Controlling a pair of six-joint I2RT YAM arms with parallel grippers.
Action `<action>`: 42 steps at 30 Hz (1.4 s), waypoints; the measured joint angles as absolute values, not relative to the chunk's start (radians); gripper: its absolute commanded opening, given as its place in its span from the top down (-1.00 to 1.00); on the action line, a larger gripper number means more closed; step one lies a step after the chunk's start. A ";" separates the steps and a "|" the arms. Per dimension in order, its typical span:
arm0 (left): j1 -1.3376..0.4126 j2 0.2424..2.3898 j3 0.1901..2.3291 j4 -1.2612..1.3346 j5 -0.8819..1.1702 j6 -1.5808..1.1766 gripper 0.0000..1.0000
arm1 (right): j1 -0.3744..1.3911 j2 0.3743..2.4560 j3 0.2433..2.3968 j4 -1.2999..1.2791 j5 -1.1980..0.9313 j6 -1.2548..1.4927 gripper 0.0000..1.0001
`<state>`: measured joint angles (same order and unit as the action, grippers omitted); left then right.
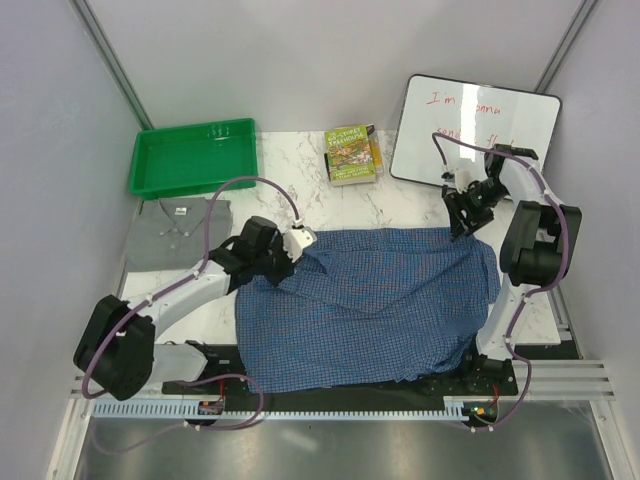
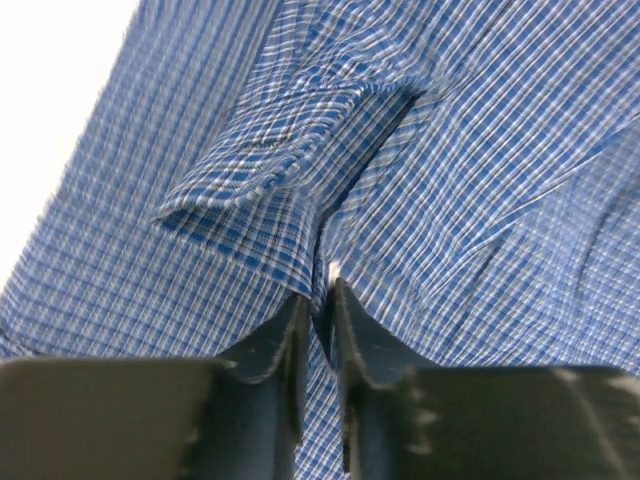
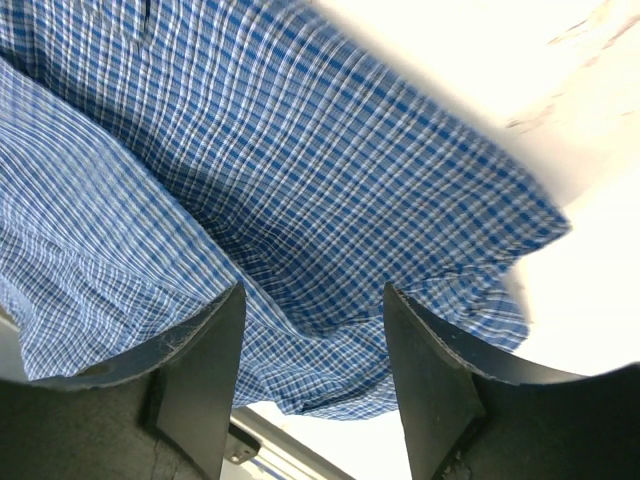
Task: Fold and stack the long sleeve shirts
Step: Fold the shirt
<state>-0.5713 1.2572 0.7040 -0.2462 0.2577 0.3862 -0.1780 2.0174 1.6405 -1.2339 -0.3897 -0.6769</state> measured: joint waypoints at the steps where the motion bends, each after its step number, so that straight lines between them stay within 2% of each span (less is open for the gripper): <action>1: -0.562 1.271 0.704 -0.258 0.249 0.385 0.28 | -0.175 2.017 1.650 -1.233 -0.388 -0.677 -0.19; 6: -0.503 1.287 0.707 -0.335 0.232 0.385 0.10 | -0.147 2.015 1.655 -1.229 -0.356 -0.693 0.03; 14: -0.449 1.306 0.820 -0.434 0.228 0.385 0.10 | -0.030 1.947 1.530 -1.173 -0.278 -0.723 0.08; 24: -0.409 1.620 0.902 -0.463 0.162 0.387 0.16 | -0.020 1.961 1.459 -1.048 -0.182 -0.720 0.10; 31: -0.343 1.817 1.139 -0.491 0.158 0.386 0.17 | -0.006 2.064 1.510 -0.974 -0.109 -0.675 0.10; 37: -0.280 1.982 1.362 -0.500 0.164 0.388 0.17 | -0.003 2.210 1.757 -0.938 -0.083 -0.625 0.04; 40: -0.268 2.005 1.404 -0.504 0.166 0.395 0.12 | -0.003 2.244 1.837 -0.912 -0.093 -0.619 -0.07; 42: -0.262 1.998 1.406 -0.520 0.180 0.405 0.06 | -0.004 2.238 1.867 -0.932 -0.109 -0.616 -0.22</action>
<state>-0.2623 1.9976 1.4063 -0.5198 0.1802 0.4049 -0.0040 2.2379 1.8668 -0.9318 -0.1093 -0.6163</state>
